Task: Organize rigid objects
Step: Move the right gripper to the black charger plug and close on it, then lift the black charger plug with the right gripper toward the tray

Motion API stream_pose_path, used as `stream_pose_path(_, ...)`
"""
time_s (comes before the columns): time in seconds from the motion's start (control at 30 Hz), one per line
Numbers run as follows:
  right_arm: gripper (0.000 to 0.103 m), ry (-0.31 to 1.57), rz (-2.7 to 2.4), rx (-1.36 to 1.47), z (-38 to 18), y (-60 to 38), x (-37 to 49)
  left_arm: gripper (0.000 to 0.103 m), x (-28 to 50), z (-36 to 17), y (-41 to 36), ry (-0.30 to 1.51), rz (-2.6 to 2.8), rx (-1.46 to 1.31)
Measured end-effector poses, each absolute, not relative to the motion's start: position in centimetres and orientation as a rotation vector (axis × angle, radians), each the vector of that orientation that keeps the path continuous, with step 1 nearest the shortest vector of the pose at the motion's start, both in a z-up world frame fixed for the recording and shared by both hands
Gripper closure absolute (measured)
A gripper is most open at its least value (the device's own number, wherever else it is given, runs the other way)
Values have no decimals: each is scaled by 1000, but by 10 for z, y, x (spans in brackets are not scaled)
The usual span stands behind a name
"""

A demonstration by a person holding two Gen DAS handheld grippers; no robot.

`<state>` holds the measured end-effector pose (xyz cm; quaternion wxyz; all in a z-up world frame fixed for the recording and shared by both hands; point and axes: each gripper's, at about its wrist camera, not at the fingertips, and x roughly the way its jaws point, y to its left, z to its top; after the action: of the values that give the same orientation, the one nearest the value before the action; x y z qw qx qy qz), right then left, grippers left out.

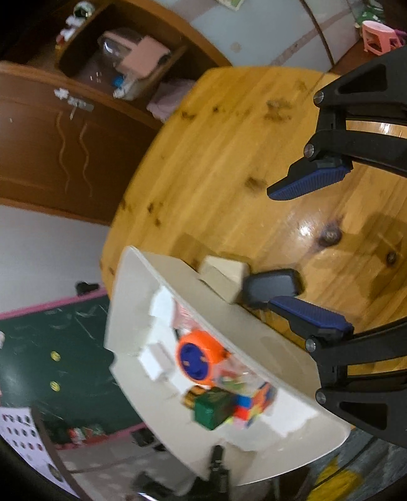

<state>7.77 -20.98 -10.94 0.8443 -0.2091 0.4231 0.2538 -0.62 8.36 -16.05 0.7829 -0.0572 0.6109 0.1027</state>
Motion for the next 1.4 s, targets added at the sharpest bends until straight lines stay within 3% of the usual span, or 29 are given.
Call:
stream_pose_path(0.53, 39, 976, 685, -504, -168, -197, 90, 90, -3, -165, 82, 1348, 264, -117)
stream_pose_path(0.9, 65, 977, 748, -455, -172, -188, 99, 89, -2, -167, 83, 1354, 273, -119)
stream_pose_path(1.4, 65, 927, 522, -291, -138, -206, 81, 89, -2, -169, 89, 1360, 222, -133)
